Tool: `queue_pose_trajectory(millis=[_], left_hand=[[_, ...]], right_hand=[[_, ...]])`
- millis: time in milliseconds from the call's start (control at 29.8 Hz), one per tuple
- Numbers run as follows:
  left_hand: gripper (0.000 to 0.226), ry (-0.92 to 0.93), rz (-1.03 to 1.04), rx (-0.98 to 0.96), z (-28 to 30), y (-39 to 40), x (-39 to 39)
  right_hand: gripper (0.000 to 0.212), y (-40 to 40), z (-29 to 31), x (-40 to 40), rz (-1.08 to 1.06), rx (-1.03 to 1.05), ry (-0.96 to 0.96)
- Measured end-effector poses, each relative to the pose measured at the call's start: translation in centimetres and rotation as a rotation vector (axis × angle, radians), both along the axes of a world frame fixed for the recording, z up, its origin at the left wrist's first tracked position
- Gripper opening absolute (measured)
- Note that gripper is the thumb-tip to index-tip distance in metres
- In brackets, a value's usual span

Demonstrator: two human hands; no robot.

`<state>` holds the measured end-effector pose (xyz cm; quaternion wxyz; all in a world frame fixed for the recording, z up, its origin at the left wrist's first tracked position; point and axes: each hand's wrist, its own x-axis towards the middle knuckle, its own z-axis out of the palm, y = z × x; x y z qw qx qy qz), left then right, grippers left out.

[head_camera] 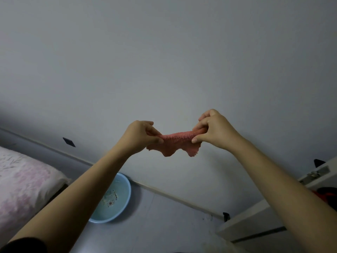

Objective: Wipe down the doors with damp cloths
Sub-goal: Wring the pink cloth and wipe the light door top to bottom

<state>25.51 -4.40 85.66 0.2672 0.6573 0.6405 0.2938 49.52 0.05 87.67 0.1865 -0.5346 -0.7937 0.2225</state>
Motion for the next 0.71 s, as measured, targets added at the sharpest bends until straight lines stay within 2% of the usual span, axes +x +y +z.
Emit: queue_pose_trajectory(millis=[134,168,336,470,605,705], left_hand=[[0.009,-0.021,-0.031,0.043,0.3,1.0,-0.2],[0.013,-0.041,-0.068,0.041,0.4,1.3,-0.3],[0.037,-0.537,-0.222,-0.080,-0.4,1.8,1.3],[0.043,-0.771,-0.275,-0.237,-1.7,2.2,4.4],[0.048,-0.971,-0.246,-0.438,-3.4,2.4,8.3],[0.051,-1.041,-0.199,-0.545,-4.5,1.8,12.1]], right_hand=[[0.004,0.2,0.5,0.9,-0.014,0.035,-0.003],[0.005,0.2,0.7,1.2,-0.006,0.027,0.007],[0.014,-1.0,0.9,3.0,-0.053,-0.073,0.149],[0.016,-2.9,-1.2,4.4,-0.242,-0.076,0.277],[0.006,-5.5,-4.0,7.1,-0.497,-0.025,0.400],[0.009,-7.9,-6.2,9.3,-0.618,0.004,0.390]])
